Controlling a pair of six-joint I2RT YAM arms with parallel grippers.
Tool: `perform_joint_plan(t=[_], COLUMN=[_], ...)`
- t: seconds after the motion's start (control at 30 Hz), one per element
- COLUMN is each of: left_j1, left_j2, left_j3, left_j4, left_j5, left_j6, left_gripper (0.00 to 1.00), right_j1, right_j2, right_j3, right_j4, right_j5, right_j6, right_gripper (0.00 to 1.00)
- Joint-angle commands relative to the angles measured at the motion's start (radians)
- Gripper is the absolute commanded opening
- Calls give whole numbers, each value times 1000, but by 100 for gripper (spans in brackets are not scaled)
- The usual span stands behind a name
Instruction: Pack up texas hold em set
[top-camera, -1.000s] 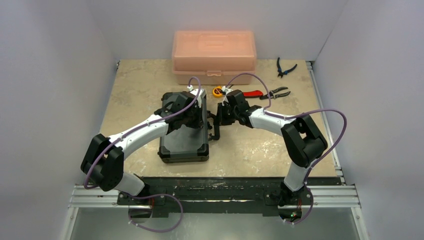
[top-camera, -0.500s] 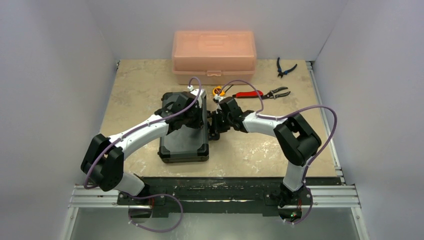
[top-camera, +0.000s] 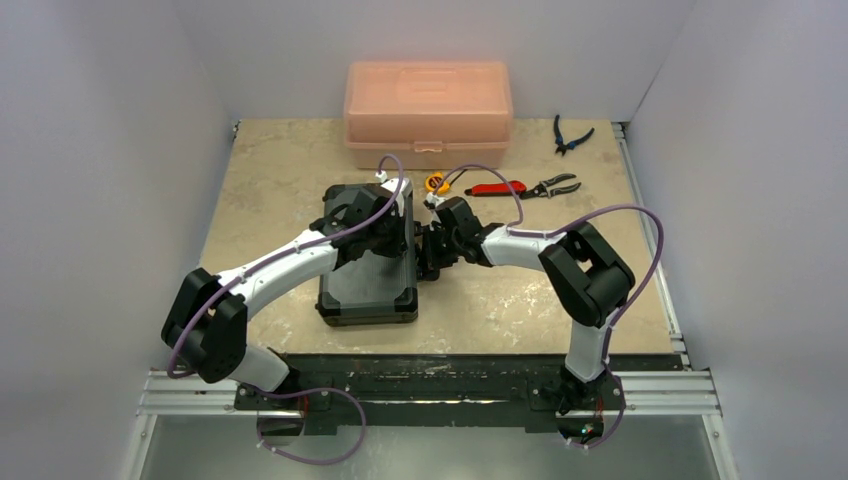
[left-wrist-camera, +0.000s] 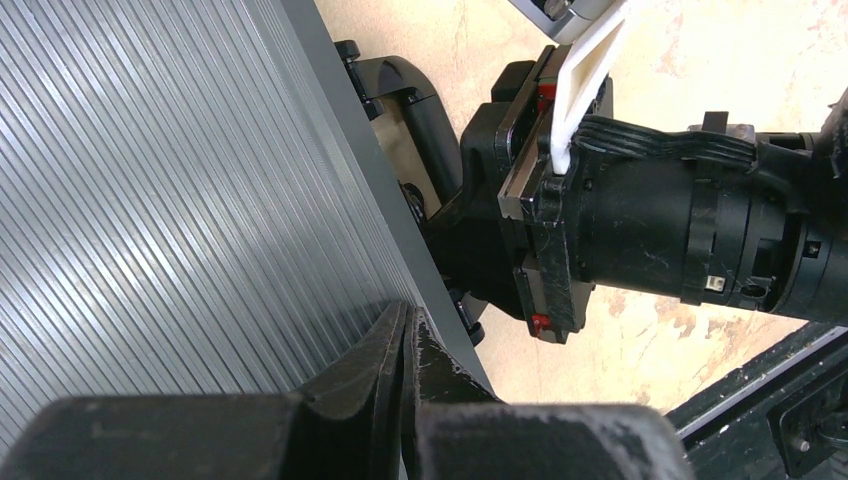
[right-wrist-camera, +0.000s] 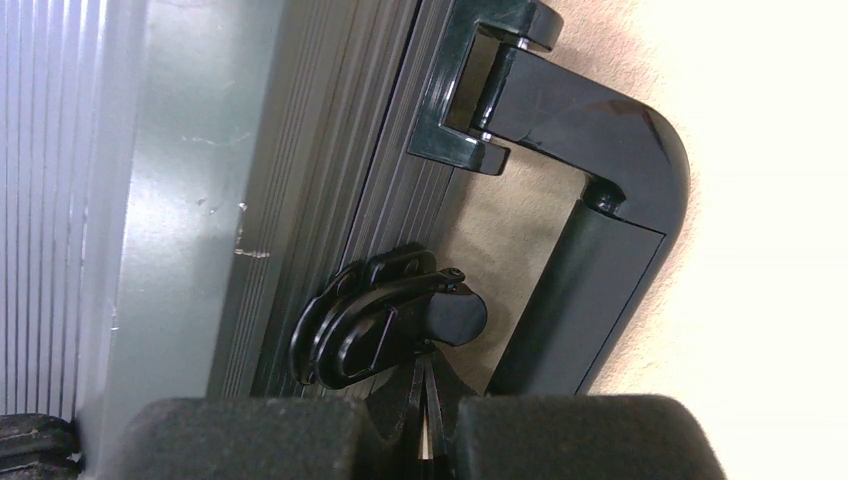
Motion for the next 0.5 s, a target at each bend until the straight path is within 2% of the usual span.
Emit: perform_joint_plan(t=[0.0, 0.27, 0.47], left_j1=[-43, -43, -45], left_j2=[37, 37, 40], left_j3=[-48, -45, -45], left_j4=[-102, -104, -102], left_j5=[77, 78, 79], left_j6=[-22, -19, -21], left_gripper=[0, 0, 0], right_j1=[-1, -3, -3], right_j2=[-21, -134, -127], right_j3=[15, 35, 74], right_j4=[-71, -167, -171], right_j5=[94, 165, 167], right_j6=[-38, -53, -55], right_gripper=[4, 6, 7])
